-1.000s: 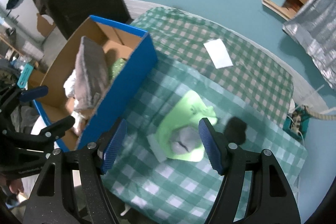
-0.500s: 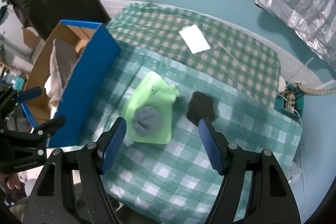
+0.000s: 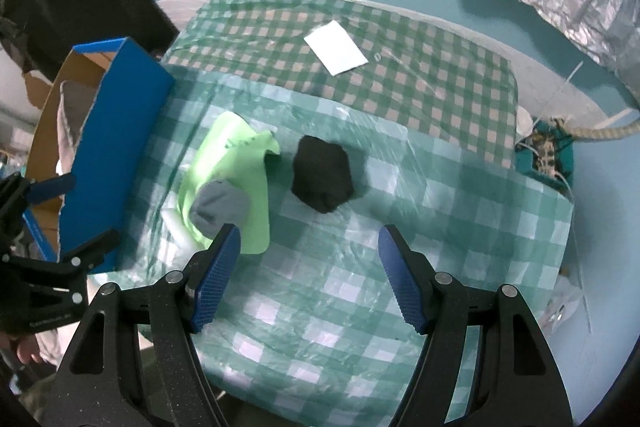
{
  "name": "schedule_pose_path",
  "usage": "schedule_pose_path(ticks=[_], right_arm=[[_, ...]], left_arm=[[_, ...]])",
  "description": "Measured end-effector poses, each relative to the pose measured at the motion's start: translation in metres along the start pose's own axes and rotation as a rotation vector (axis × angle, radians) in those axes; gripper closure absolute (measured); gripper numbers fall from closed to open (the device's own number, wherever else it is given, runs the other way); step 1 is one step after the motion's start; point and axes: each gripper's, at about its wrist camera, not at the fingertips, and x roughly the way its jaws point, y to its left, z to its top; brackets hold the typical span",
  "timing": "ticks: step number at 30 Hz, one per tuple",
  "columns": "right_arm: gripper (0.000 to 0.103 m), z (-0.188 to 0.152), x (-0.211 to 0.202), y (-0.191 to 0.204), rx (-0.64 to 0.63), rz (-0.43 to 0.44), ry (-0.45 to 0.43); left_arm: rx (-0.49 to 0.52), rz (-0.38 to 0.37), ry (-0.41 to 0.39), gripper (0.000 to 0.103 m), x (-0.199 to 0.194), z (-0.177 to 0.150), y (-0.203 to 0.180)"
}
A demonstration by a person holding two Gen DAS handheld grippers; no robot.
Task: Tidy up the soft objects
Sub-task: 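Move both tools back over the black sock and grey sock, then grip black sock with right tool while left tool grips grey sock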
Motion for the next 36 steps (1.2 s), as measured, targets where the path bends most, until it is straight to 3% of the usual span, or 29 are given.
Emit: schedule_pose_path(ticks=[4, 15, 36], right_arm=[[0.032, 0.002, 0.009, -0.008, 0.017, 0.018, 0.008], [0.032, 0.023, 0.045, -0.010, -0.014, 0.029, 0.028], [0.032, 0.044, 0.111, -0.006, -0.052, -0.033, 0.093]], left_arm=[[0.025, -0.018, -0.004, 0.017, 0.006, 0.006, -0.012], [0.054, -0.044, 0.004, 0.017, 0.033, 0.024, -0.031], [-0.013, -0.043, 0.106, 0.017, 0.092, 0.033, -0.043]])
